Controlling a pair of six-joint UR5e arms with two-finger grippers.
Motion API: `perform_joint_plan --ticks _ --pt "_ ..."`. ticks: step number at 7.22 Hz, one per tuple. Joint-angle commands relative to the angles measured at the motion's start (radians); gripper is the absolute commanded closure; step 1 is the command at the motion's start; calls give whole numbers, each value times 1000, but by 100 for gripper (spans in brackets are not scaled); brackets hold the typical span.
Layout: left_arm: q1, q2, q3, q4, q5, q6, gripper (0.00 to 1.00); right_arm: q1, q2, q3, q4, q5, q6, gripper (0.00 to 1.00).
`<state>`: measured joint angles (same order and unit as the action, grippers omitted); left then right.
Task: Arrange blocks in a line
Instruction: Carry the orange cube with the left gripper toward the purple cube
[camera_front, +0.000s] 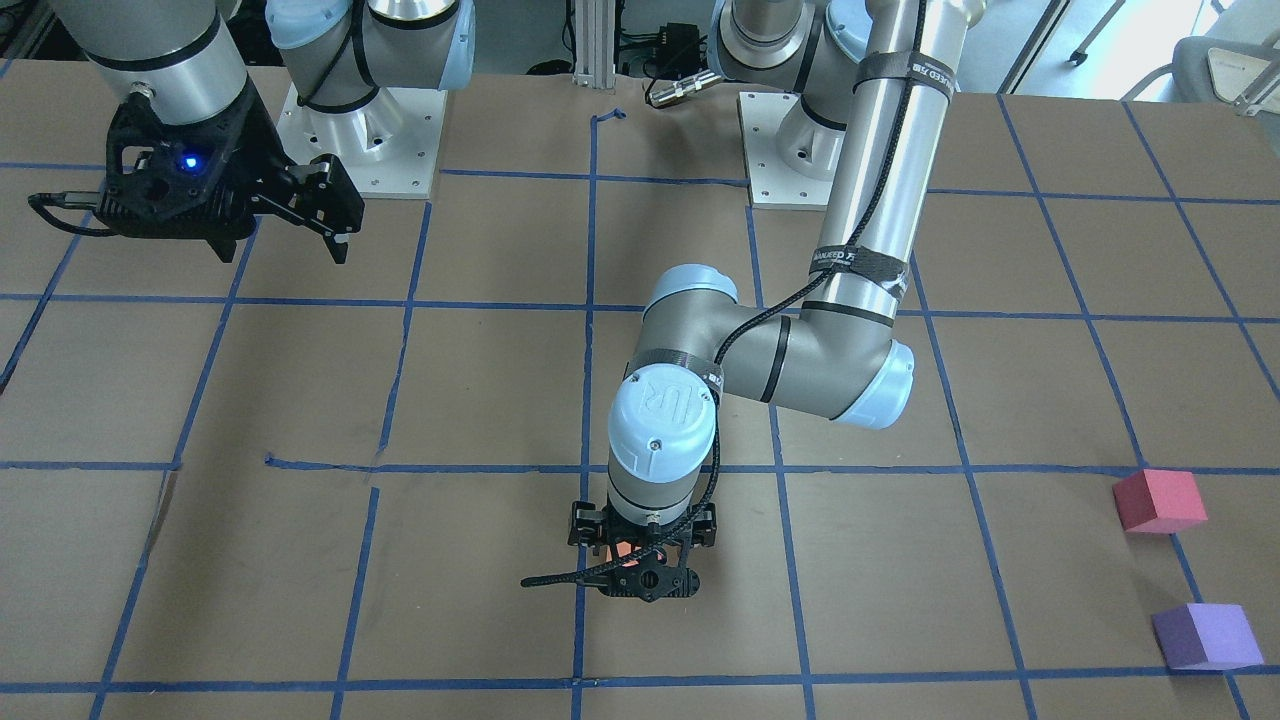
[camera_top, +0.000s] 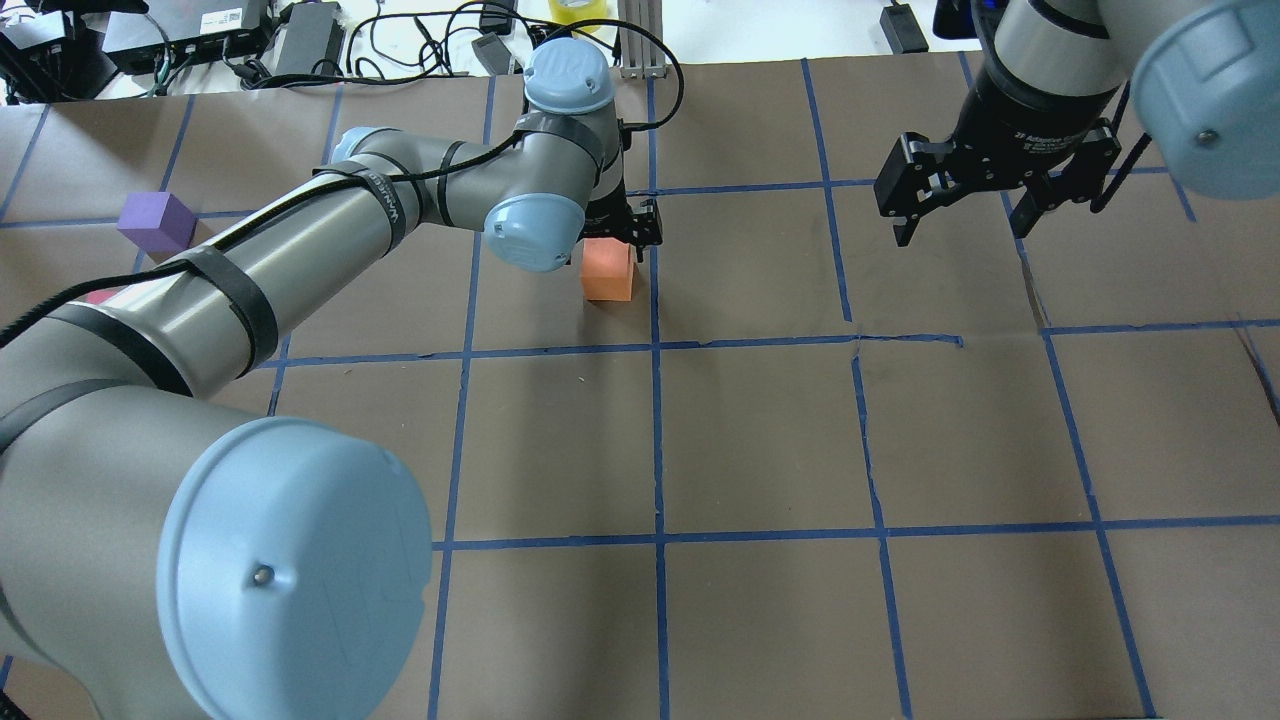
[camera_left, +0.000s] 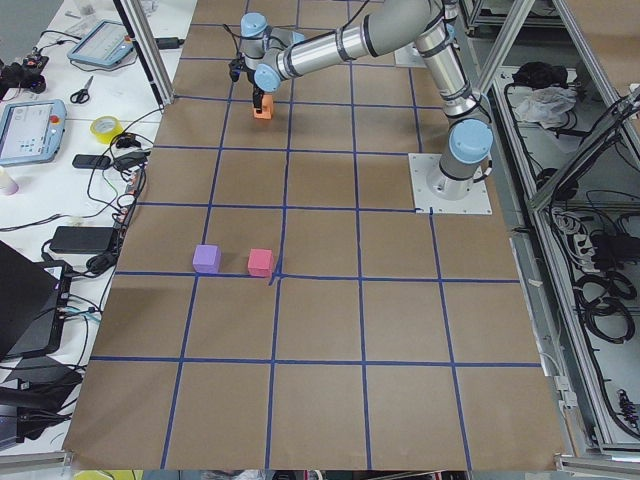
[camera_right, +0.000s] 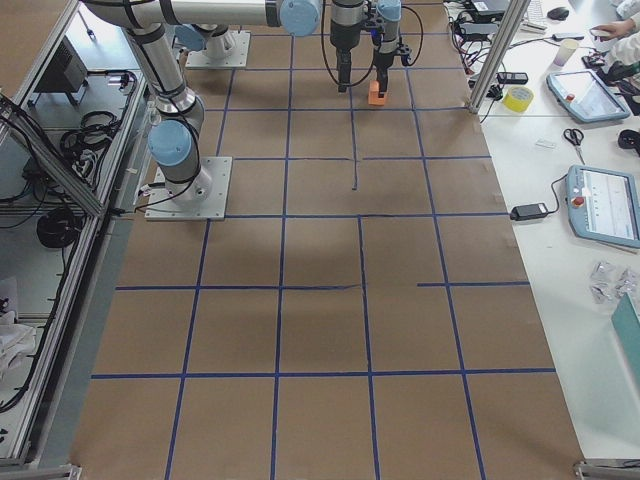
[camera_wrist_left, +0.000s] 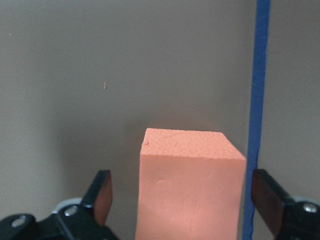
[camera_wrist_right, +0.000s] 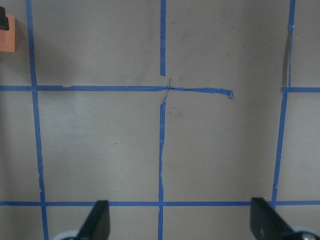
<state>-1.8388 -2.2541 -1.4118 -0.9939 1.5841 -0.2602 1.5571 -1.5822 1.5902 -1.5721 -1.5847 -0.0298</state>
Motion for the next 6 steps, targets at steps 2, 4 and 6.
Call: perform_joint_plan --ticks 2,4,6 --pt "0 -2 -2 8 -1 -5 54 0 1 -6 10 -3 1 0" --pt "0 2 -3 8 0 -26 74 0 1 -12 9 5 2 0" --pt "9 36 10 8 2 -39 75 0 -1 -9 9 5 2 0"
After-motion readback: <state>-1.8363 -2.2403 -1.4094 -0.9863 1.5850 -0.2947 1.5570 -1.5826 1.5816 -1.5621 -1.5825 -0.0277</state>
